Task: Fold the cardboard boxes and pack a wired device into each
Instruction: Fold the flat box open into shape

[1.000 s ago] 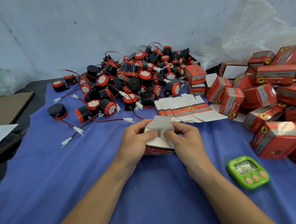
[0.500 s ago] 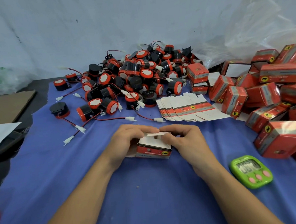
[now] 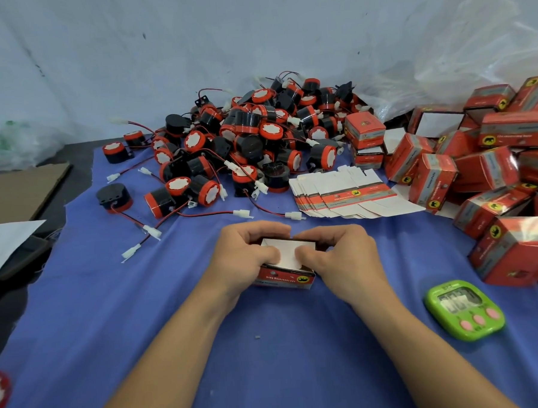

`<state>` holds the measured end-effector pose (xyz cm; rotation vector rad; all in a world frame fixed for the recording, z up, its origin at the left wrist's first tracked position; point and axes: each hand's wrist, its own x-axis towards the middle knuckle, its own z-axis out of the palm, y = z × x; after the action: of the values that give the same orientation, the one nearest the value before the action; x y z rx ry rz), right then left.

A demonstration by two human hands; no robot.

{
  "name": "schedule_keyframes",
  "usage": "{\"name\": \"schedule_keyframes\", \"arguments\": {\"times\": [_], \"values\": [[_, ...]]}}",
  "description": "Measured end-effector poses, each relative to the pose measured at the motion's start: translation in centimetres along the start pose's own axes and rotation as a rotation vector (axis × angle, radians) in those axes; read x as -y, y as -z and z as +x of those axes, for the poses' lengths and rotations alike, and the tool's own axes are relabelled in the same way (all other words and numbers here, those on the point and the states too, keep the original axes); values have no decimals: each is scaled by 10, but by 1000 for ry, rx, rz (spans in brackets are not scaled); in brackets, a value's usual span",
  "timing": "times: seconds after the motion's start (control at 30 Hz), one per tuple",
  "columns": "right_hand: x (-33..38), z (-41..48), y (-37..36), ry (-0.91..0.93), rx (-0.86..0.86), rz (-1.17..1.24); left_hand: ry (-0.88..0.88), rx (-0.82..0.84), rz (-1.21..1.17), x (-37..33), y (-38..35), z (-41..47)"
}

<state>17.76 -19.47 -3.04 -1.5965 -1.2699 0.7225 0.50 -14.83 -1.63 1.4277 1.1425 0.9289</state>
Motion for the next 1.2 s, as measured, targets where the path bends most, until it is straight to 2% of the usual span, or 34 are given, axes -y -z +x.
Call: {"name": "schedule_keyframes", "arguments": {"times": [0.2,0.43,0.7,0.8,0.9,0.97,1.07,1.1,1.13,1.2], "values": [[1,-3,-3,36,-82,-153,-66,-56,41,2,-4,-2],[4,-5,-4,97,-59,-180,-71,-110,-91,-2,-18,-8],[10,-10,-7,89,-116,-254,-202,-193,-185,-7,-24,-14],[13,-14,-7,128,-94,-210,-247,-230,-198,-6,-23,-14],[16,-13,-5,125,-75,-19,-315,-265,-196,-8,-20,-14],[16,-10,1,64,-18,95,-375,-254,-176,-9,-19,-14],[14,-7,7,-8,245,166,-502,-213,-18,-7,-16,-16],[13,-7,8,4,279,164,-549,-207,75,-5,-15,-16],[13,-8,9,27,258,169,-581,-212,170,-2,-14,-17],[11,-7,11,114,103,137,-565,-224,248,2,-10,-15]]}}
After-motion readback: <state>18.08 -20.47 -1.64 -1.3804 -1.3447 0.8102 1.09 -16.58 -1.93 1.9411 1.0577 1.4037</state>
